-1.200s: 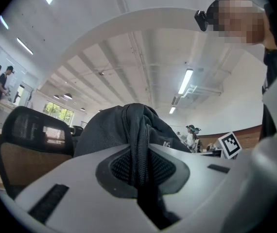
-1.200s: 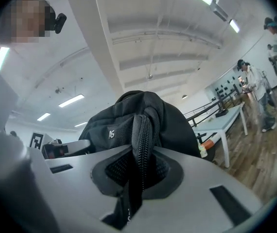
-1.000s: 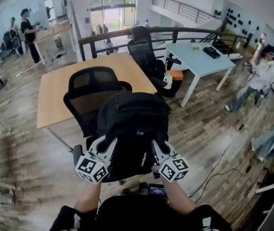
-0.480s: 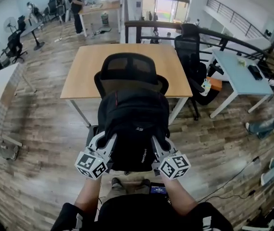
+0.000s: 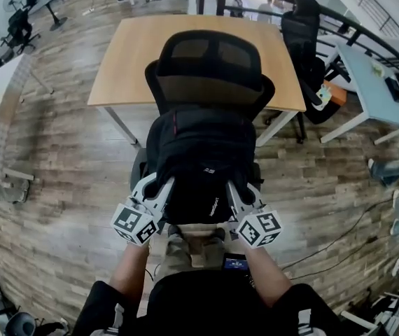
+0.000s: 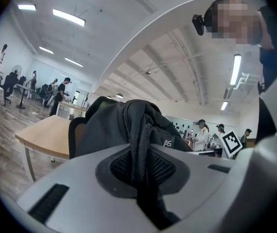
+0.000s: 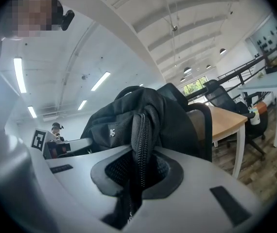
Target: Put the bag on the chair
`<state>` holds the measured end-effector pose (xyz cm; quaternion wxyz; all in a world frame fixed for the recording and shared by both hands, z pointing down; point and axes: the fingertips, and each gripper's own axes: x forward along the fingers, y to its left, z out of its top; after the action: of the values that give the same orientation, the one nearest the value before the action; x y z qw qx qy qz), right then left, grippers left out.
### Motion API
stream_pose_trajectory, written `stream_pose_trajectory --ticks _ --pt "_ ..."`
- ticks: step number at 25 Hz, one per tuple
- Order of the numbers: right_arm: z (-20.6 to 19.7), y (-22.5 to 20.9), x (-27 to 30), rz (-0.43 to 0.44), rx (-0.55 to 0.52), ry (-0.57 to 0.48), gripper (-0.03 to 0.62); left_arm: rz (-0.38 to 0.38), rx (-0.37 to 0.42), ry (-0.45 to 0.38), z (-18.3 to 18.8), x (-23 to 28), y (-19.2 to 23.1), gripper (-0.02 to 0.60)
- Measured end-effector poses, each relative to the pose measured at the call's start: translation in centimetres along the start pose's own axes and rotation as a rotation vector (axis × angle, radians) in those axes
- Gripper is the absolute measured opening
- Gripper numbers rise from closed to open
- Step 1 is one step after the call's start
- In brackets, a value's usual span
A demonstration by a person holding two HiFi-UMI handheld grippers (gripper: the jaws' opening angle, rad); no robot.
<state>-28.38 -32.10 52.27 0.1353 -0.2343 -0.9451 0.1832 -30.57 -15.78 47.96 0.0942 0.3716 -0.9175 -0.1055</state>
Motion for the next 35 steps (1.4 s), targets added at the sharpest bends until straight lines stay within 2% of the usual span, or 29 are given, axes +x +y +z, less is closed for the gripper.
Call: stream_pose_trajectory --ticks 12,21,27,31,35 --pt "-7.9 -5.7 6.2 -0.081 0.043 0.108 0.040 -0.006 -0.075 0.119 -9.3 5.2 7.2 0.044" --pt "-13.6 -11.2 10.4 -0.164 0.042 0.179 0.041 0.023 -0.062 0.214 -16.4 9.4 11.2 0.044" --pt "-14.0 -12.6 13.7 -0.161 -0.008 0.162 0.041 0.075 -0.026 0.209 -17.4 12.0 14.8 0.044" --pt "-14.2 -14.6 15.4 -0.198 0.000 0.158 0.041 0.081 0.015 0.226 -18.0 14.2 15.8 0.046" --pt "-14.4 -16.0 16.8 -0.222 -0.002 0.169 0.043 0.097 0.004 0.249 -18.6 15.7 16.8 0.046"
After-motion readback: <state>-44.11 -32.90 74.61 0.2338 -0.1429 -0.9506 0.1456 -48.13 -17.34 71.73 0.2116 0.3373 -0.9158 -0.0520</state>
